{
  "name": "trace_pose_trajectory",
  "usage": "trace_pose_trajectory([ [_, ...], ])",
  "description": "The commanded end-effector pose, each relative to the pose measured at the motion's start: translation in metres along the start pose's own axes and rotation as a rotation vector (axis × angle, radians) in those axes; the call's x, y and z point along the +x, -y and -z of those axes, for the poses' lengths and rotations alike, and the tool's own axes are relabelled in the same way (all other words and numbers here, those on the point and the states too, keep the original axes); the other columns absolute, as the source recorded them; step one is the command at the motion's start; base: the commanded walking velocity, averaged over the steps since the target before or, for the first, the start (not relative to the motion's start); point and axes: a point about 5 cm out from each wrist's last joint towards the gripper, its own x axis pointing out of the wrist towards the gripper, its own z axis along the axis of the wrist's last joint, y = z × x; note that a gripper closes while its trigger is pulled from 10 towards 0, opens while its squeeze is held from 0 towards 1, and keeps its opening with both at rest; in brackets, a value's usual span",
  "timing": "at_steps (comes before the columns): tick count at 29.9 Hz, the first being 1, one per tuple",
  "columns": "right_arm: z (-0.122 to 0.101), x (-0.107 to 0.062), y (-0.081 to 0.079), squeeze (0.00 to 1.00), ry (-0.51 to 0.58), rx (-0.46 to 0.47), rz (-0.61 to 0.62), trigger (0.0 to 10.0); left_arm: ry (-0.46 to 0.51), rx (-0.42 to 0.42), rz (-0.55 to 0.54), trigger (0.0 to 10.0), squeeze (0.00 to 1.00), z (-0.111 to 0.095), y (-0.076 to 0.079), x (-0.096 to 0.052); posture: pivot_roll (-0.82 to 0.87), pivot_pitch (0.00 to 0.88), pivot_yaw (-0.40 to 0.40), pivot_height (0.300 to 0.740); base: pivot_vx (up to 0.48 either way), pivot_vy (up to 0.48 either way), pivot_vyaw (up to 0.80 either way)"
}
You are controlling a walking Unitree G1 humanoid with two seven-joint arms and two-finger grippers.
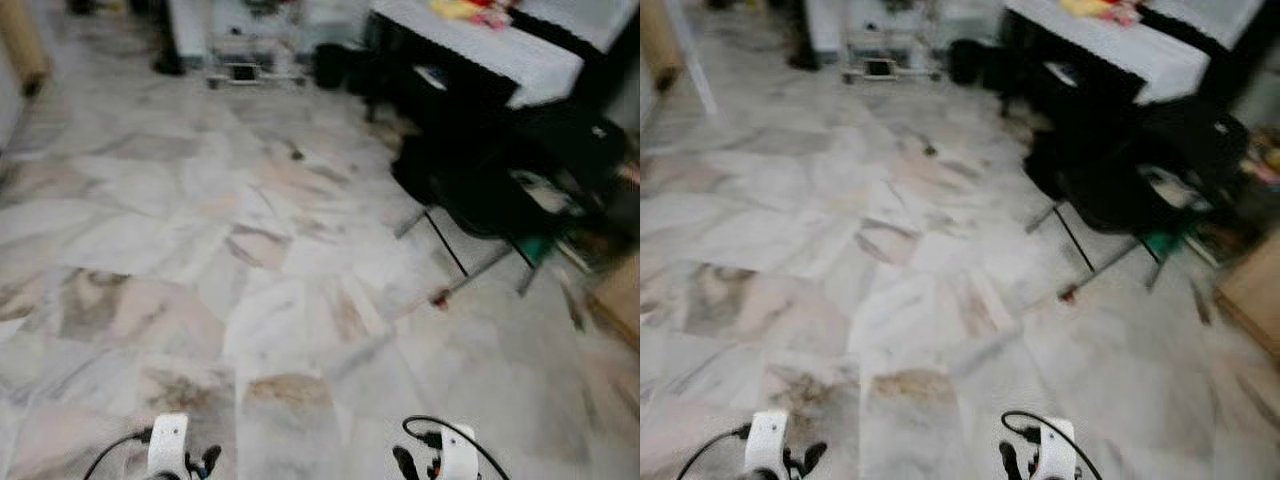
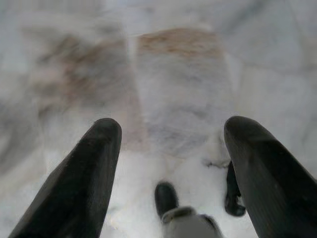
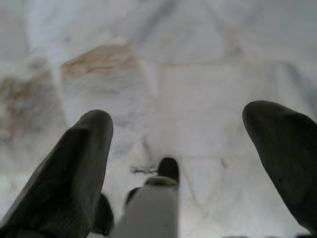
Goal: Setting the table
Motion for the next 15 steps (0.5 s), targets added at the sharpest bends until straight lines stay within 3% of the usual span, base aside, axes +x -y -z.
trace_pose_trajectory([
  [1,0.0021,-0.0003,0.0003,0.00,-0.015,-0.004,0.003,10.0,-0.029,-0.010,0.013,10.0,0.00,0.0098,0.0037,-0.0020,0.08,0.000,-0.046,0.740,0.000,0.000,-0.80],
  [15,0.0045,-0.0009,0.0009,0.00,-0.025,-0.005,0.011,10.0,-0.045,-0.008,0.013,10.0,0.00,0.0141,0.0033,-0.0032,0.08,0.000,-0.046,0.740,0.000,0.000,-0.80],
])
